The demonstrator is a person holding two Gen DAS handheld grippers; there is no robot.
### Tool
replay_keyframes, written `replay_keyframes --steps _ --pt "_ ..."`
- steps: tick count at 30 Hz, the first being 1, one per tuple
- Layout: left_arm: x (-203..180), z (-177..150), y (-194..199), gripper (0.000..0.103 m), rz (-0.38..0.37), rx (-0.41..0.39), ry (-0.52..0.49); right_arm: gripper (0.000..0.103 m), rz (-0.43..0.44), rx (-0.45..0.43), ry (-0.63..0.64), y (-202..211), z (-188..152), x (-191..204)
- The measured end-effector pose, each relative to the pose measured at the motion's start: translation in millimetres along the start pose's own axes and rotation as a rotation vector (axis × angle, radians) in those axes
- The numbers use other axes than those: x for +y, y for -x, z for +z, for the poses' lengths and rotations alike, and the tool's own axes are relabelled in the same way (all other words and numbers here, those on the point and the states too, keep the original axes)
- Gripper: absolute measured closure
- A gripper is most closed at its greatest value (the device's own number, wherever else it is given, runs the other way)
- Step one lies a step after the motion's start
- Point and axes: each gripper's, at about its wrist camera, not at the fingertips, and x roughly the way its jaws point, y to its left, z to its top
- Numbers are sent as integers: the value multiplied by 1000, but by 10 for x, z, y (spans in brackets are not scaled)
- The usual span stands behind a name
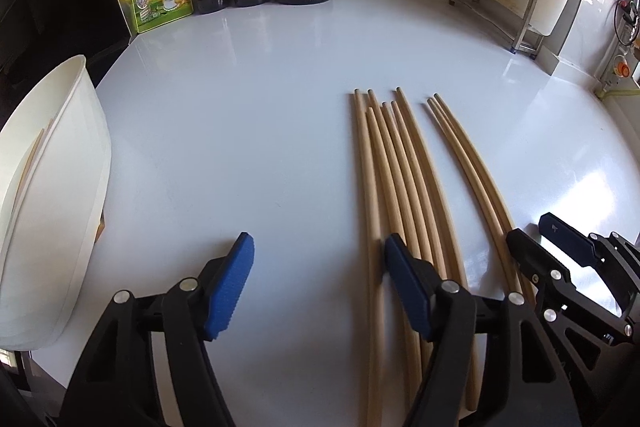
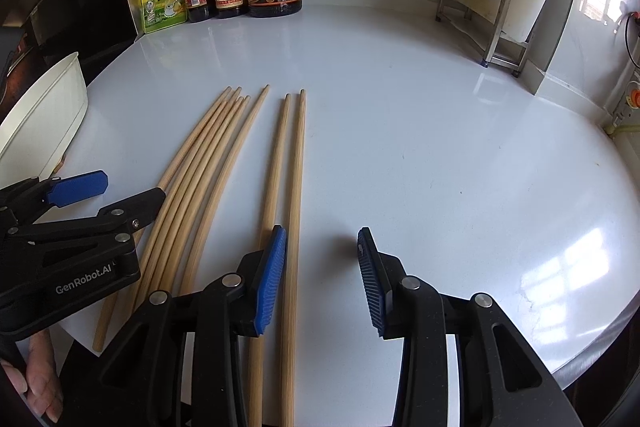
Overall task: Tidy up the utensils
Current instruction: 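Position both tools over the pile and separate single chopsticks from it, then close the right tool on one chopstick while the left tool grasps another, then carry both chopsticks into the white basin and open both tools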
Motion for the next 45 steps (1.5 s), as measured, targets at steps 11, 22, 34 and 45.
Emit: replay_keyframes --steps 11,22,34,45 --pt "-29 -72 107 96 -113 42 12 97 57 3 -46 14 12 -105" --pt "33 -97 239 96 -159 59 12 97 93 -32 -150 212 50 -239" --pt "171 -100 641 96 -186 -4 11 97 137 -83 -213 591 57 -152" --pt "610 -97 1040 96 -193 -90 35 97 162 -117 -184 808 206 311"
